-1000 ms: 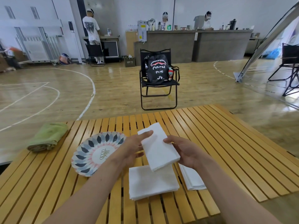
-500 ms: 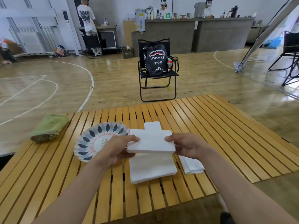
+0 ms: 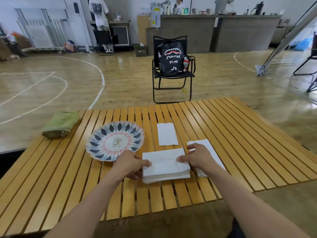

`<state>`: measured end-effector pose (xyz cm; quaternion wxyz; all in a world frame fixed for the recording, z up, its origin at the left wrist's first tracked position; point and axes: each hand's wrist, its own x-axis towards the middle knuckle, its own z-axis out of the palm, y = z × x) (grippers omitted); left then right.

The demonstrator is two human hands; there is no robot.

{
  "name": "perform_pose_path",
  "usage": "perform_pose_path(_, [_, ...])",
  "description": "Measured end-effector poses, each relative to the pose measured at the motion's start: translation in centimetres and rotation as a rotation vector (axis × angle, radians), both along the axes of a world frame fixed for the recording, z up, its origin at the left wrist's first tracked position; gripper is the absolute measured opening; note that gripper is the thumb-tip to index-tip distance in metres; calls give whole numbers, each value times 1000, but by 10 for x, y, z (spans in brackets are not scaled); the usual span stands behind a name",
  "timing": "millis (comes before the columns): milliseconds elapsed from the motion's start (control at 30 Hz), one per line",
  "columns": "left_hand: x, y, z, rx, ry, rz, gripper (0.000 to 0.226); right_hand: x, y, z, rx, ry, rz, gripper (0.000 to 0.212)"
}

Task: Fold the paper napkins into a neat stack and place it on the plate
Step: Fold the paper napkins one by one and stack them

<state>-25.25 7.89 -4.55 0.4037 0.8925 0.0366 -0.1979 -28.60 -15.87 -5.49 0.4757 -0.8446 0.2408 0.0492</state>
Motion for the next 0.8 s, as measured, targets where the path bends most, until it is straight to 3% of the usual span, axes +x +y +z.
perform_pose_path(133, [7, -4, 2, 149, -64, -29, 37, 9, 1, 7, -184, 48, 79, 89])
perform_pose_path(200, [18, -7, 9, 239, -132, -60, 51, 18, -2, 13, -234, 74, 119, 91])
perform_pose_path(267, [37, -10, 18, 209, -175, -94, 69, 33, -9, 20, -185, 65, 128, 85])
perform_pose_path(367, [77, -23, 28, 48, -258, -154, 48, 58, -17, 24, -102, -36, 78, 55])
perform_pose_path(467, [121, -46, 15, 95, -437, -241, 24, 86, -18, 13, -341, -66, 100, 39])
perform_pose_path(633, [183, -82, -24, 280, -474, -424, 39, 114, -13, -13, -549, 9, 270, 55])
perform_pose_path(800, [213, -98, -42, 237, -375, -508, 52, 121, -23, -24, -585, -87, 483, 41])
